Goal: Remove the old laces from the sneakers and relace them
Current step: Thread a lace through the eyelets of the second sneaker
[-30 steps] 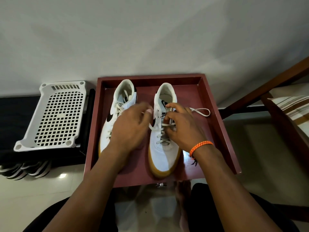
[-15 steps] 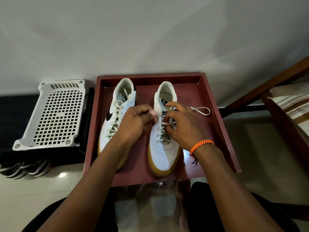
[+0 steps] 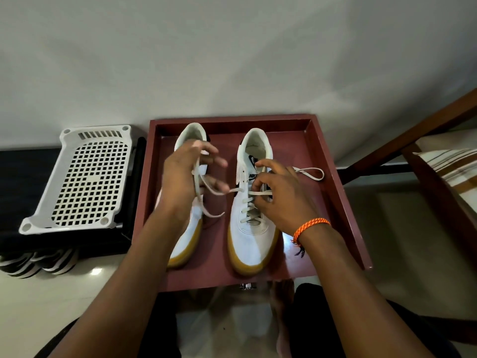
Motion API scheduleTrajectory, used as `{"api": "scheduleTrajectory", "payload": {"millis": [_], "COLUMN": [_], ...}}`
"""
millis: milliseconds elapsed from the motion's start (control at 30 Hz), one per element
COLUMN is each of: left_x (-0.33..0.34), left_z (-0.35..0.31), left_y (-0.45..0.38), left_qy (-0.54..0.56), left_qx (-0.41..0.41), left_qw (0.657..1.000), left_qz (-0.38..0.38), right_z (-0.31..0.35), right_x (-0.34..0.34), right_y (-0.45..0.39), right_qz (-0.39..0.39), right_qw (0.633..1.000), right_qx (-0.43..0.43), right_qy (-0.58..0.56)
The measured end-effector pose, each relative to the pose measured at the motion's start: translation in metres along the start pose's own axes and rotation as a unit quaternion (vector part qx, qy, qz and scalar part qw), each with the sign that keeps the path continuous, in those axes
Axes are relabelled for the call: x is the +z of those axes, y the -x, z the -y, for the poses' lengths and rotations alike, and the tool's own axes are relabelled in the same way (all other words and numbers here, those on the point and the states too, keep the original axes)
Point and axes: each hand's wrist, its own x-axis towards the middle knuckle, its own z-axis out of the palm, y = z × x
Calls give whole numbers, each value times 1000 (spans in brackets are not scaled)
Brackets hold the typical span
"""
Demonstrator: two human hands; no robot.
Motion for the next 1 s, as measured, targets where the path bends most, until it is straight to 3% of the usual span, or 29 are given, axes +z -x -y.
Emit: {"api": "scheduleTrajectory", "payload": {"millis": [33,100,133,167,200,267,333,400,567,700,800,900,1000], "left_x": [2,9,12,13,14,12,10,2,1,11,10,10,7], "left_z": [6,24,32,40,45,43,29,19,33,44,41,27,11], "left_y": [0,4,6,6,4,0,-4,-7,0,0,-3,-4,-4], "left_qy": [-140,-417,-506,-543,-544,-491,-381,-333,-466,-508,-433,-270,-130], "left_qx": [43,108,115,118,123,131,127,123,35,104,116,80,36], "left_qw": [989,902,852,827,825,857,915,935,875,853,891,957,990], "left_qz": [-12,31,65,85,90,79,44,22,127,65,76,71,48], "right_z": [0,1,1,1,2,2,3,3,4,4,2,2,2], "right_x": [0,0,-1,-1,-2,-2,-3,-3,-2,-1,0,-1,-1], "right_y": [0,-1,-1,-1,-1,0,0,1,1,0,1,0,0], "right_qz": [0,-1,-1,-1,0,2,3,3,2,2,1,3,4], "right_qw": [1000,1000,1000,1000,1000,1000,1000,1000,1000,1000,1000,1000,1000], "right_qx": [-1,-4,-5,-6,-6,-7,-6,-6,-2,-2,-4,-4,0], "right_qy": [4,11,13,16,18,20,20,15,11,14,19,24,14]}}
